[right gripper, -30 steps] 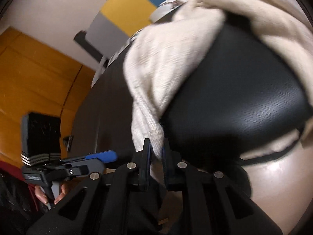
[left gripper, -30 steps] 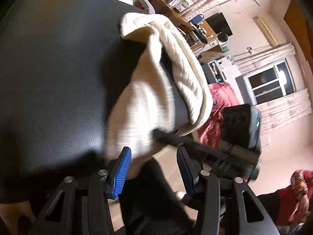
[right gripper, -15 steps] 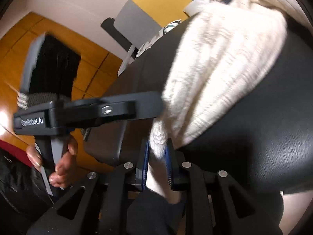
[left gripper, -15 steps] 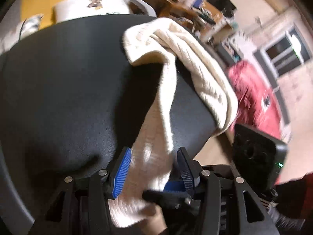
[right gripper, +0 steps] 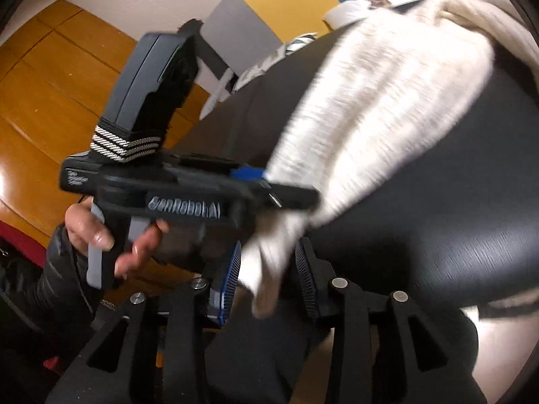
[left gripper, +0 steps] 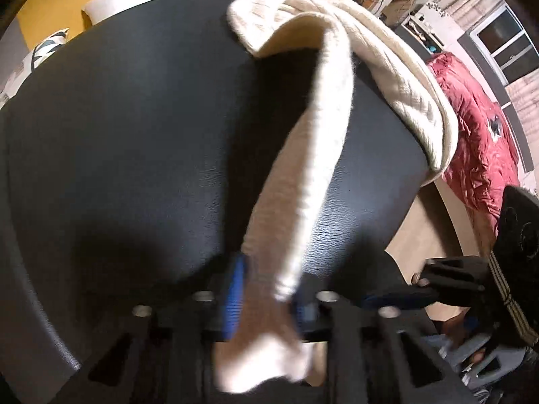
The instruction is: Fold clothes
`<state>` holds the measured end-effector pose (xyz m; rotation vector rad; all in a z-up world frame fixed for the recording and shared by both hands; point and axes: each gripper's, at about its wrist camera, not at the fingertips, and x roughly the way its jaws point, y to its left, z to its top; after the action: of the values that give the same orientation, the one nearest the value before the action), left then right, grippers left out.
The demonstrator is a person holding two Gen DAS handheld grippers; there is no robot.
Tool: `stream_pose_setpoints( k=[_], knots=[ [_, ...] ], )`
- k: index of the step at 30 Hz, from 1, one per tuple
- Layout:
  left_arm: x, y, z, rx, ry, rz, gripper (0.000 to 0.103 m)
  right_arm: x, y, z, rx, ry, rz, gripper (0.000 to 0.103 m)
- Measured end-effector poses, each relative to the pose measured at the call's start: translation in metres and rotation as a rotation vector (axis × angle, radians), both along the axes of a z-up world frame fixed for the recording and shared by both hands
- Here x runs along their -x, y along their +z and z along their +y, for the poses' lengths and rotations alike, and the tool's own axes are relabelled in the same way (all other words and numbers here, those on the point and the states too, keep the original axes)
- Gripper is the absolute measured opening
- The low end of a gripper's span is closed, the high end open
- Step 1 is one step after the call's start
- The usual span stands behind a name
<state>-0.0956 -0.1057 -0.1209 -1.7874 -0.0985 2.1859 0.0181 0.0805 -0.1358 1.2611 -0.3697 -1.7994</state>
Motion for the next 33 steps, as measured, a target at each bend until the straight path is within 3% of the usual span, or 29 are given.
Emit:
stream_pose_setpoints(
  k=[4, 9, 11, 15, 18, 21, 25, 28, 32, 33],
  knots=[
    [-0.009, 0.012, -0.023, -0.121, 0.04, 0.063, 0.005, -0.01, -0.006, 0.025, -0.028, -0.058, -0.01, 0.037],
    [-0.033, 0.019, -0.077, -0.474, 0.179, 0.06, 0.005, -0.005, -0.014, 0.038, -0.079, -0.133, -0.035, 0.037],
    [-0.046, 0.007, -0.098, -0.541, 0.256, 0.047, 0.005, 0.008, -0.017, 0.034, -0.101, -0.17, -0.038, 0.037],
    [-0.074, -0.022, -0.129, -0.472, 0.384, 0.041, 0.005, 0.044, -0.021, 0.049, -0.149, -0.253, -0.024, 0.037],
    [-0.097, -0.033, -0.123, -0.396, 0.377, 0.044, 0.005, 0.074, -0.003, 0.079, -0.22, -0.313, 0.035, 0.037],
    [-0.105, -0.034, -0.113, -0.346, 0.359, 0.027, 0.005, 0.103, 0.032, 0.093, -0.31, -0.353, 0.149, 0.037],
    [-0.102, -0.043, -0.108, -0.396, 0.39, -0.002, 0.006, 0.148, 0.065, 0.106, -0.444, -0.378, 0.246, 0.037],
    [-0.099, -0.046, -0.102, -0.371, 0.396, 0.012, 0.006, 0.18, 0.087, 0.114, -0.544, -0.389, 0.285, 0.037],
    [-0.1, -0.051, -0.107, -0.395, 0.41, -0.011, 0.006, 0.238, 0.088, 0.1, -0.622, -0.419, 0.28, 0.042],
    [-0.1, -0.052, -0.108, -0.405, 0.418, -0.017, 0.006, 0.253, 0.081, 0.099, -0.684, -0.407, 0.285, 0.043]
  ],
)
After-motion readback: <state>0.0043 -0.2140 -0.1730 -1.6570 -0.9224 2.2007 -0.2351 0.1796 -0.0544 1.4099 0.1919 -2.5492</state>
